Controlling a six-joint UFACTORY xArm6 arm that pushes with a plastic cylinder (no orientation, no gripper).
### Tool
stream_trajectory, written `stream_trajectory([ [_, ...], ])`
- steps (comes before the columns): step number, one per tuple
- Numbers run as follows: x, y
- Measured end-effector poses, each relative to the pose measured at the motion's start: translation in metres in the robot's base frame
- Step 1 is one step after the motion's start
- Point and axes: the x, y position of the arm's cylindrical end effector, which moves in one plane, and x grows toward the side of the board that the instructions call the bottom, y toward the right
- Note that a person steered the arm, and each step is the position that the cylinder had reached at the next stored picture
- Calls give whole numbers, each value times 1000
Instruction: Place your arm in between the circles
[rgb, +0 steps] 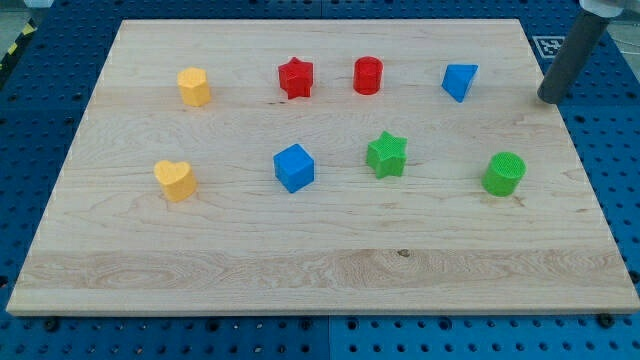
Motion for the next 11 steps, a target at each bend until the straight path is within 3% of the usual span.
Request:
stream_trajectory([
  [4,39,-35],
  [11,39,-190],
])
